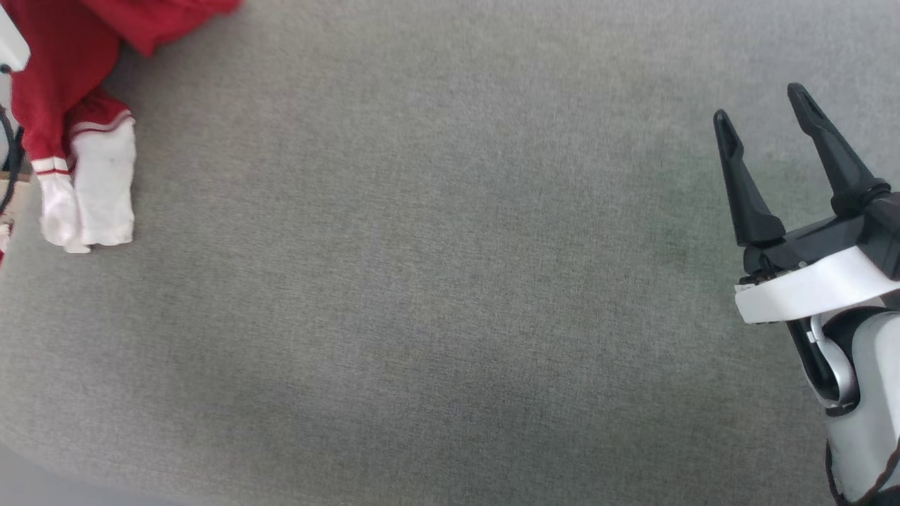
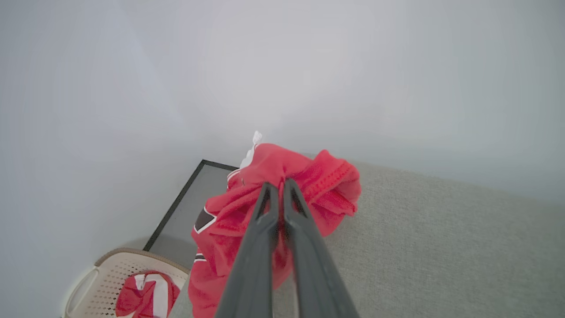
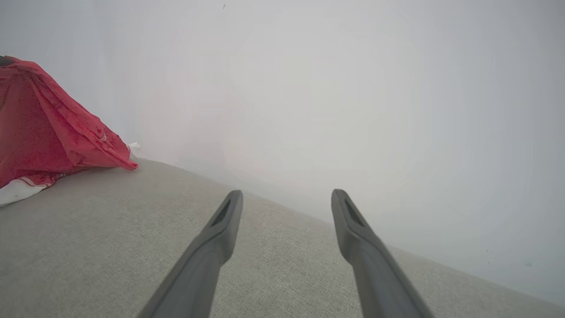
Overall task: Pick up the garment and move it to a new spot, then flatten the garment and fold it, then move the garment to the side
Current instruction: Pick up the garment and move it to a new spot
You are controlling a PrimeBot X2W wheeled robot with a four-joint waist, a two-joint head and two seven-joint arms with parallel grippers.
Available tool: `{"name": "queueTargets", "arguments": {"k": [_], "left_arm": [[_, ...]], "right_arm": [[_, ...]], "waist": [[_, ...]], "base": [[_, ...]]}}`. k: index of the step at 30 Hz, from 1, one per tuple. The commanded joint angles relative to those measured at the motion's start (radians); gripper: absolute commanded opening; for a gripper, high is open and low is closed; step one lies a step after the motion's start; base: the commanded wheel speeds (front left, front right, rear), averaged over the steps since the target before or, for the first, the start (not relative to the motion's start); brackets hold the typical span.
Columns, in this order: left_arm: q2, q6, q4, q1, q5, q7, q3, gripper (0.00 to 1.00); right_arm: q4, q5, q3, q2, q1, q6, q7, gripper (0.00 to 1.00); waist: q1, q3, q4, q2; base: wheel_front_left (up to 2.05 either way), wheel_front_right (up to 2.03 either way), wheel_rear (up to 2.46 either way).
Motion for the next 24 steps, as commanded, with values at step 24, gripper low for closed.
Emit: {"name": "queueTargets", "arguments": {"k": [24], "left_arm": [[0.138, -0.001, -0.41, -0.057, -0.066, 0.125, -0.256, 0.0]], "right_arm": [[0.024, 0.0, -0.116, 0.094, 0.122, 0.0, -0.077, 1.0]], "waist": [[0.0, -0.192, -0.062, 0.0]], "base": [[0.0, 0.0, 0.0]]}}
